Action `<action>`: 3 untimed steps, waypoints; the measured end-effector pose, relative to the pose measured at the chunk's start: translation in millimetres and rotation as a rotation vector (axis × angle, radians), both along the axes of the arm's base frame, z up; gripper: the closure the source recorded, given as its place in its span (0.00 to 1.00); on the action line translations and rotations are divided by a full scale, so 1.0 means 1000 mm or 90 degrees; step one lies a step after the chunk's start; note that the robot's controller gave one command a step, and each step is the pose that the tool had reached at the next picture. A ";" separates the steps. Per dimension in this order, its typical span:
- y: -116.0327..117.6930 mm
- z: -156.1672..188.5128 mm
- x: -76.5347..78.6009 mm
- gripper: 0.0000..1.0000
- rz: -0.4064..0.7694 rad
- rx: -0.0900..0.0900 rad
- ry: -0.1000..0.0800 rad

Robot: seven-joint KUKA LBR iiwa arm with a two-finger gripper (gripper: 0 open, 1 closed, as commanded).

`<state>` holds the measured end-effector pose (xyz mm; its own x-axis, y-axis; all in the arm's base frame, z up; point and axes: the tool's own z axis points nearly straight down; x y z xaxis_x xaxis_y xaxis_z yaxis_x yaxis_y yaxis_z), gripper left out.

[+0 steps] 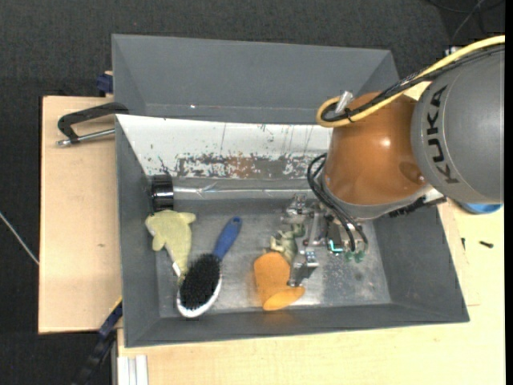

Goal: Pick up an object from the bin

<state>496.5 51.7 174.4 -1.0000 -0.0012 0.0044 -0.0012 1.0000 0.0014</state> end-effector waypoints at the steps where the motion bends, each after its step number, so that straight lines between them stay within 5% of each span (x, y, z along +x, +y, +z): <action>1: -0.009 -0.057 0.010 0.00 -0.047 0.002 -0.003; 2: -0.010 -0.059 0.009 1.00 -0.048 0.001 0.001; 3: -0.016 0.082 0.022 1.00 -0.016 0.000 -0.012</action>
Offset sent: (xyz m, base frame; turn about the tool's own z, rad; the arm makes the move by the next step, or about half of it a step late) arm 0.0084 -0.0175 -0.1044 0.1004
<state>518.3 35.4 256.7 -0.9996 0.0239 -0.0147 0.0239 0.9997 0.0016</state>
